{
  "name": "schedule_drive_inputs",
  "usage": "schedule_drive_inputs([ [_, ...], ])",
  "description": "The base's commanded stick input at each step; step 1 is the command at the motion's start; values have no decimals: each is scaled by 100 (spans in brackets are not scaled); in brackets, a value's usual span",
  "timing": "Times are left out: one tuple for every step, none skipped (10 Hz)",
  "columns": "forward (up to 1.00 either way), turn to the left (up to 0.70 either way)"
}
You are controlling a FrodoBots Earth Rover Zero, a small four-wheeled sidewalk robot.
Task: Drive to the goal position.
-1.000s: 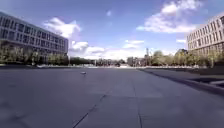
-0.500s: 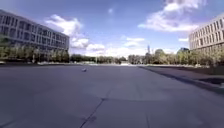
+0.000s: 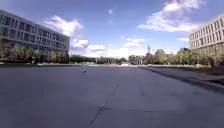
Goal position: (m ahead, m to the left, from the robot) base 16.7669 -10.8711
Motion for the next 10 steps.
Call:
schedule_drive_inputs([
  [70,0],
  [70,-4],
  [70,-14],
  [70,-14],
  [70,-14],
  [70,-14],
  [70,-14],
  [70,-14],
  [70,-14],
  [70,-14],
])
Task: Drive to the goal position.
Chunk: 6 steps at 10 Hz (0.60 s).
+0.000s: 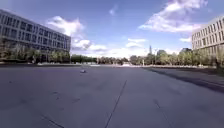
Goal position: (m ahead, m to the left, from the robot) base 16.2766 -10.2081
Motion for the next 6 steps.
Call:
schedule_drive_inputs([
  [70,0],
  [70,0],
  [70,0],
  [70,0],
  [70,0],
  [70,0],
])
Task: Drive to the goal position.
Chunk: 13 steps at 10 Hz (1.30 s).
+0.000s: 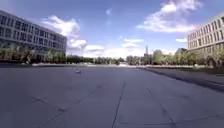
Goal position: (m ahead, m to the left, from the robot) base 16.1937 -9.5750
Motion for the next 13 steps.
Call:
schedule_drive_inputs([
  [70,0],
  [70,0],
  [70,0],
  [70,0],
  [70,0],
  [70,0],
  [70,0],
  [70,0],
  [70,0],
  [70,0],
  [70,0],
  [70,0],
  [70,0],
])
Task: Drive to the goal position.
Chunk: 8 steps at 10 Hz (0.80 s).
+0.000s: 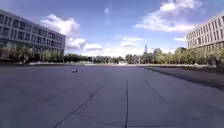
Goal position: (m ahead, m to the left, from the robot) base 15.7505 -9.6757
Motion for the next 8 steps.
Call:
schedule_drive_inputs([
  [70,0],
  [70,0],
  [70,0],
  [70,-8],
  [70,-14],
  [70,-14],
  [70,-14],
  [70,-14],
])
